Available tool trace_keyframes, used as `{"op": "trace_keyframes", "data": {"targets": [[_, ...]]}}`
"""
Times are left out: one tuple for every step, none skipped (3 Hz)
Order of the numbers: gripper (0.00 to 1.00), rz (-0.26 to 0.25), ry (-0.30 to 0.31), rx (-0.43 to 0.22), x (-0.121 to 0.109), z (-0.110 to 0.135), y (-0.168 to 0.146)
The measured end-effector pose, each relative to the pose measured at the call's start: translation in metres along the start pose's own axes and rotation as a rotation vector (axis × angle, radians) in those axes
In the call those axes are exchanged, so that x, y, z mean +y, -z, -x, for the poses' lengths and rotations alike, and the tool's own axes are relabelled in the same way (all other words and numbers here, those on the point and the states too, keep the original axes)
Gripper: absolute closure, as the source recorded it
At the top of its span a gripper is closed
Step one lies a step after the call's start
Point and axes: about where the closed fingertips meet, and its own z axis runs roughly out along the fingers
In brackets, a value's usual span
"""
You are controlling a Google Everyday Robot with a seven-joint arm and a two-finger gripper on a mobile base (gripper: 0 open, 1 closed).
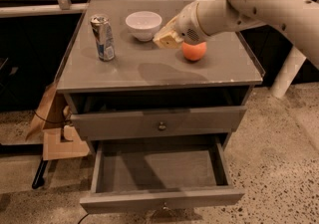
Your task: Place redbull can into middle drawer
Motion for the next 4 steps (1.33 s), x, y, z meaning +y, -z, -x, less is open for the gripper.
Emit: {"op": "trace_keyframes", "data": {"targets": [[1.00,0.021,-0.016,-0.098,-0.005,0.017,-0.033],[1.00,0.037,-0.008,-0.161,-0.012,0.032,-0.063],[1.00,0.065,0.002,-0.199,-0.016,0.046,-0.090],[0.81,0.102,0.013,-0.219,-0.014,0.058,-0.112]]}}
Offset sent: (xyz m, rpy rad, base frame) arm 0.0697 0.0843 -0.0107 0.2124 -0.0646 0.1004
